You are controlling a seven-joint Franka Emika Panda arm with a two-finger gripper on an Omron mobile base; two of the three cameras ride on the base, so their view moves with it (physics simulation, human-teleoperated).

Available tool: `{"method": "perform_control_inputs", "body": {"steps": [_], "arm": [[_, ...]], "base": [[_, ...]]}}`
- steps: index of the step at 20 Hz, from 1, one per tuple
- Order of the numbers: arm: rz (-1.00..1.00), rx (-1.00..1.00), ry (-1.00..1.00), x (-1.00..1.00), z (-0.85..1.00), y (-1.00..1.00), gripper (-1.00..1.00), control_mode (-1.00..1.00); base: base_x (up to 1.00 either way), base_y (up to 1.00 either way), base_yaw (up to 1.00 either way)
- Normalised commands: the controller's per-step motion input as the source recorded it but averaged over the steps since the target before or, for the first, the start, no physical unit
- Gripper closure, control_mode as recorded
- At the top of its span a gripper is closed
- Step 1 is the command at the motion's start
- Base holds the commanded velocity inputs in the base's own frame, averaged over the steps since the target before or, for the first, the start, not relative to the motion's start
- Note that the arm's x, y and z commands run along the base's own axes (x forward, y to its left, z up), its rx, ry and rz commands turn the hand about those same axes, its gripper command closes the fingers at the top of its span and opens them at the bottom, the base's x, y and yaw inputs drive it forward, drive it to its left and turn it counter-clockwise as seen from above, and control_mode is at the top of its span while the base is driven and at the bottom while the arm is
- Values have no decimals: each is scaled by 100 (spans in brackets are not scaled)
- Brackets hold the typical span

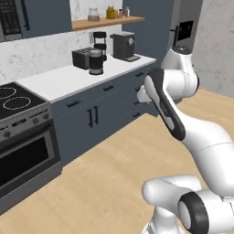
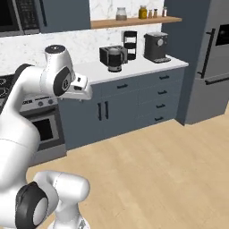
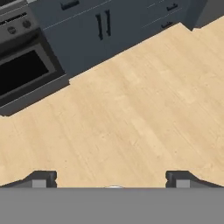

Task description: Navigate to the toaster.

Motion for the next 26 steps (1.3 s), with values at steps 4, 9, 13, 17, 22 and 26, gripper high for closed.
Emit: {"method": "perform_control_inputs", "body": {"steps": [4, 9, 13, 17, 22, 26], "arm": [[0, 0, 0, 0, 0, 0, -100, 100], [0, 0, 0, 0, 0, 0, -100, 100], [0, 0, 0, 0, 0, 0, -100, 100], [0, 0, 0, 0, 0, 0, -100, 100], [0, 0, 0, 0, 0, 0, -100, 100], [0, 0, 0, 0, 0, 0, -100, 100]], "base": [[100, -36, 0], [100, -25, 0], [100, -22, 3], [100, -22, 17], [100, -28, 32], [100, -45, 50]]}}
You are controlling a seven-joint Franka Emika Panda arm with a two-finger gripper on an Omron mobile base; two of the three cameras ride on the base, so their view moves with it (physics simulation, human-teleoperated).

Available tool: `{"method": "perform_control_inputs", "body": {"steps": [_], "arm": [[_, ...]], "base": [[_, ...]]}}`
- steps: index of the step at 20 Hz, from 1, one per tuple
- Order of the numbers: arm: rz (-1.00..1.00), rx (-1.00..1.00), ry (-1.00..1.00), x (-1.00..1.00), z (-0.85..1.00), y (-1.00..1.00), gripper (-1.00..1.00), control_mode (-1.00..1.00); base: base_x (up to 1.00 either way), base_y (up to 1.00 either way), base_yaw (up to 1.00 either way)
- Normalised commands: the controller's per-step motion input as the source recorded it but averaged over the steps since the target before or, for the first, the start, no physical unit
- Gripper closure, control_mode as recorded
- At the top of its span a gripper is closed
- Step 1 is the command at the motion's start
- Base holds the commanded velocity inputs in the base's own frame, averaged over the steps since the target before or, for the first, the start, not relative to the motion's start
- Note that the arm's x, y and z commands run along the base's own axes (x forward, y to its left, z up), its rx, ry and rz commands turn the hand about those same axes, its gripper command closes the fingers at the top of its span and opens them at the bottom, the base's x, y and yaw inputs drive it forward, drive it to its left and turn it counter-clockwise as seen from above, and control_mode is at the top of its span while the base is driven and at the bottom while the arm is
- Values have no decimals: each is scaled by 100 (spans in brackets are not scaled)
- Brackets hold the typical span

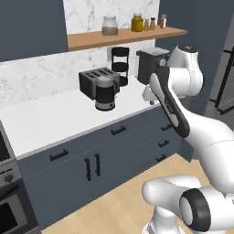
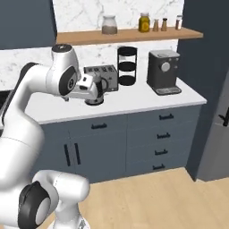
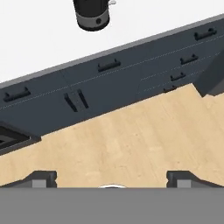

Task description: Navigate to the toaster.

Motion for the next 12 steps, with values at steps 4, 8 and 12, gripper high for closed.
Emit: {"method": "perform_control_inputs", "body": {"steps": [4, 8, 12], "arm": [[0, 0, 0, 0, 0, 0, -100, 100], [0, 0, 0, 0, 0, 0, -100, 100], [0, 0, 0, 0, 0, 0, -100, 100]], "base": [[100, -59, 55], [85, -77, 42], [81, -60, 25]]}}
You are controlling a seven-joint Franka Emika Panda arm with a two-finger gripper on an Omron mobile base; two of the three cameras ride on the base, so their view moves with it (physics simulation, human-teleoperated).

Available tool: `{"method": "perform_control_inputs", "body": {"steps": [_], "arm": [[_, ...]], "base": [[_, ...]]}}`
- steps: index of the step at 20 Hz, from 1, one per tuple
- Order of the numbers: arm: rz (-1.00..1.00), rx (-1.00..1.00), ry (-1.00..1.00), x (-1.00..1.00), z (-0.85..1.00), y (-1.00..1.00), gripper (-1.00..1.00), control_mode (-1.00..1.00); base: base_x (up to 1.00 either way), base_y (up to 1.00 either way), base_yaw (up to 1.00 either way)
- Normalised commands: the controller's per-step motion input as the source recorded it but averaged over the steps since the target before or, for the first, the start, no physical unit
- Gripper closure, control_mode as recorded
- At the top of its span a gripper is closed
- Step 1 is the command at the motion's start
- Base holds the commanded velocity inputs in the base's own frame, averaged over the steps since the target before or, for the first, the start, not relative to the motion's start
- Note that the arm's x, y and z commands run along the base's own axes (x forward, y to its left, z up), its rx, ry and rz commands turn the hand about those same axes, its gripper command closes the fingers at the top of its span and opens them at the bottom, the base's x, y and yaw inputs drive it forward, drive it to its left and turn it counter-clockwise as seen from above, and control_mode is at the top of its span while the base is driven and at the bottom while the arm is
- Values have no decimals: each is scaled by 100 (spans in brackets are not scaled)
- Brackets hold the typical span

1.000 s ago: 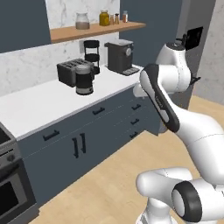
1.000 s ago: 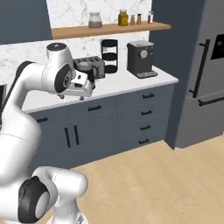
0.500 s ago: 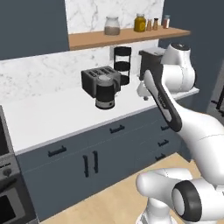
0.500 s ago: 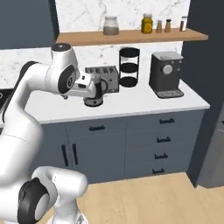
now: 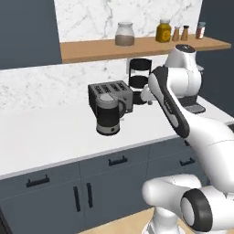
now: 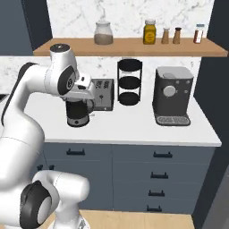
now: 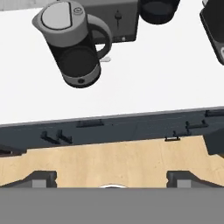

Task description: Navigate to the toaster.

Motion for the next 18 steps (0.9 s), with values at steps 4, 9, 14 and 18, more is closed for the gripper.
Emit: {"method": "perform_control_inputs", "body": {"steps": [4, 9, 14, 18], "arm": [[0, 0, 0, 0, 0, 0, -100, 100], [0, 0, 0, 0, 0, 0, -100, 100], [0, 0, 0, 0, 0, 0, -100, 100], [0, 0, 0, 0, 0, 0, -100, 100]], "base": [[81, -22, 15], [38, 1, 6], [50, 0, 2], [43, 0, 5]]}}
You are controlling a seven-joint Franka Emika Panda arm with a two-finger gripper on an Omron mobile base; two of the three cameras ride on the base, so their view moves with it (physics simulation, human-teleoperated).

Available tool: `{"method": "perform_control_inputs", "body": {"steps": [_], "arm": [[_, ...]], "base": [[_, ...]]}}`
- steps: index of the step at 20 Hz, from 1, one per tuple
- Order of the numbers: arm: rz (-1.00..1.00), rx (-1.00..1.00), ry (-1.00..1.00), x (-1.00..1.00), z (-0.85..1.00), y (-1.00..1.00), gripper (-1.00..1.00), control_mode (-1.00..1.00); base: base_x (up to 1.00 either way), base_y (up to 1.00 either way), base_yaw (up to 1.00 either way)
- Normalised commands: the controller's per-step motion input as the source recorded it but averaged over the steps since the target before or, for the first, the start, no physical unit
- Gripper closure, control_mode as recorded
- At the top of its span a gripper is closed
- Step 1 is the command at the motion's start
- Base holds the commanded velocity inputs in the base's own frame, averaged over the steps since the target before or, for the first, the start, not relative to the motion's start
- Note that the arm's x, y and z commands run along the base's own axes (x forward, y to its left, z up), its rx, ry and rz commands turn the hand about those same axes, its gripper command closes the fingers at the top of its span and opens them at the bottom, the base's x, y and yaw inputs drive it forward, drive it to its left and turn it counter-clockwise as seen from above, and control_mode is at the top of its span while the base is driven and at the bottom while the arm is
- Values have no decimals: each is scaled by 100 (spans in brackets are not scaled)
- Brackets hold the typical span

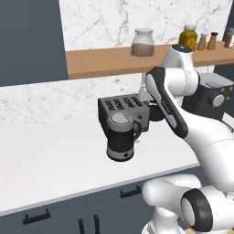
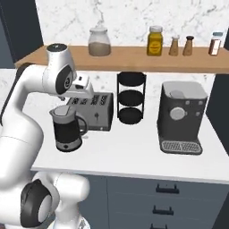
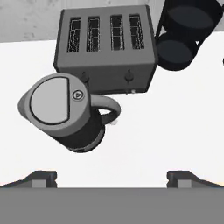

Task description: Navigate to the toaster.

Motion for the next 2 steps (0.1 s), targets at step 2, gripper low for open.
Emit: {"method": "perform_control_inputs", "body": {"steps": [2], "arm": [[0, 0, 0, 0, 0, 0, -100, 100]], "base": [[30, 0, 6]]}}
